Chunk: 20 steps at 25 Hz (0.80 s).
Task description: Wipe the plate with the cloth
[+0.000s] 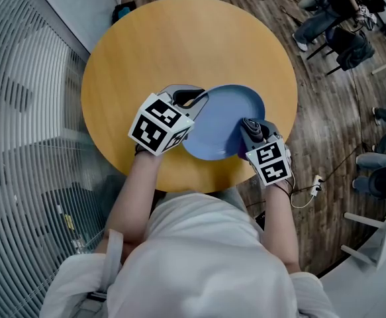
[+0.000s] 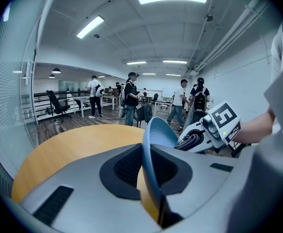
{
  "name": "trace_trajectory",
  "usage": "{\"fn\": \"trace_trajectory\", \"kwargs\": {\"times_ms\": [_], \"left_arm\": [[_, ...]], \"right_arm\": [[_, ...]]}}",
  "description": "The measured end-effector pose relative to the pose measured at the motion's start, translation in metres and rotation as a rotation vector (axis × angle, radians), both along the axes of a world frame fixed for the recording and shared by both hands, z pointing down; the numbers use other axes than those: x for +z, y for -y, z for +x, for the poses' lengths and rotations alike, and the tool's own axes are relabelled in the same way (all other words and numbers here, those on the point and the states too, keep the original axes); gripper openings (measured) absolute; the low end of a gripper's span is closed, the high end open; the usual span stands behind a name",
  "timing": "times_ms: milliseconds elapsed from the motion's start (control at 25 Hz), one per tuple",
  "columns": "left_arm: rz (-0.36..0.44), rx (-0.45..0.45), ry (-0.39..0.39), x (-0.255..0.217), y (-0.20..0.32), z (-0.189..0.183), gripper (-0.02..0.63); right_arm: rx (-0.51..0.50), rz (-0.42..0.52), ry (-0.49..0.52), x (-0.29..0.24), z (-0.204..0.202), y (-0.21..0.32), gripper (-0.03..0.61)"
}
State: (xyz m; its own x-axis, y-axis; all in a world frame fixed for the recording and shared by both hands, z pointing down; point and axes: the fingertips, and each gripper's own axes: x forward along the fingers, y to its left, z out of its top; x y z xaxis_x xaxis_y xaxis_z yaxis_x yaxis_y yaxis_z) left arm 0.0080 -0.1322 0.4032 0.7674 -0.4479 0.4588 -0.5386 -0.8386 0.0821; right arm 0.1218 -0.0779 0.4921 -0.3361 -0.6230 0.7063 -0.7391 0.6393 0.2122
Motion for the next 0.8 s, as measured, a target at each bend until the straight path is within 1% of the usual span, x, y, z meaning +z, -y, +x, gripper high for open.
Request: {"fn": "trace_trajectory", "kwargs": {"times_ms": [240,520,800], "left_arm": [[-0.003,0.009,0.005,0.005,-0.002,0.003,0.029],[-0.018,0.006,0.027,0.007,-0.001,0.001,0.029],[-0.047,-0.028,0.033,0.022,0.000,-0.006,0.029]], "right_arm": [[0.043,0.035,-0.004,-0.002,0.016,0.003,0.089],[0.062,0.100,-0.024,-0.016,0.027,0.010,0.089],[0.078,0.138,0.012,-0.019,0.035,0.018,0.089]]}}
